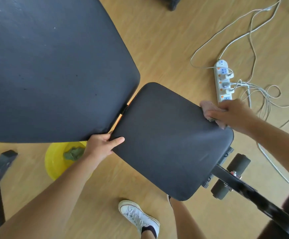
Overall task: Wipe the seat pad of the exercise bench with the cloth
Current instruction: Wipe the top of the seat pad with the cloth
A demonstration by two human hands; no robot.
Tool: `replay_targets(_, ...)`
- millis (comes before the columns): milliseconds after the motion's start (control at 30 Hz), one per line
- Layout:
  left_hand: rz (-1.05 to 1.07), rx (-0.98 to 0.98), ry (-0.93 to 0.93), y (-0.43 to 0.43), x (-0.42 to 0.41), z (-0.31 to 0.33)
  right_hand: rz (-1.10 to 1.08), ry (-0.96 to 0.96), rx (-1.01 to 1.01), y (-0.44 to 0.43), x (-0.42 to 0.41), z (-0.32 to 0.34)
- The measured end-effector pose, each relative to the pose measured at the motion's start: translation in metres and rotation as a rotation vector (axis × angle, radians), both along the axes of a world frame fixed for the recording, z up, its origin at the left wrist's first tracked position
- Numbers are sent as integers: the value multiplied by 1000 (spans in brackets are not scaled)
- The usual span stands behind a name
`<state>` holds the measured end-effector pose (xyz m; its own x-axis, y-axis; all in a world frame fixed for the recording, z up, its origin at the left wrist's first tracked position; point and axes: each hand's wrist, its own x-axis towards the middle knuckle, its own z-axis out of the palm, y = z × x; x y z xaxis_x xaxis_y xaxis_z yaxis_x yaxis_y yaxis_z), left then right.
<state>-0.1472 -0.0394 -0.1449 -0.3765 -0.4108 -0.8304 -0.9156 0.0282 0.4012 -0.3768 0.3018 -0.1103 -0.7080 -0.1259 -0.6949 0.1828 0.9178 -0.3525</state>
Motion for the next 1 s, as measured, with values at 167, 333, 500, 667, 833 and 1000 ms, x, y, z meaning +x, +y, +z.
replay_targets(167, 35, 1, 60, 5, -2, 4, -588, 12, -80, 63, 62, 2)
replay_targets(333, 42, -4, 54, 2, 1, -2, -899, -169, -27, 30, 198, 4)
replay_targets(500, -8, -9, 41, -1, 3, -2, -917, -15, -5, 36, 165, 0)
replay_targets(667, -4, 17, 45, -1, 6, -2, -1094, 50, -64, 13, 189, 7)
replay_targets(833, 24, 45, 70, 0, 4, 1, -1336, -107, -90, -26, 304, 3)
replay_targets(1000, 17, 54, 65, 1, 5, 2, -1827, -184, -186, -65, 322, -3)
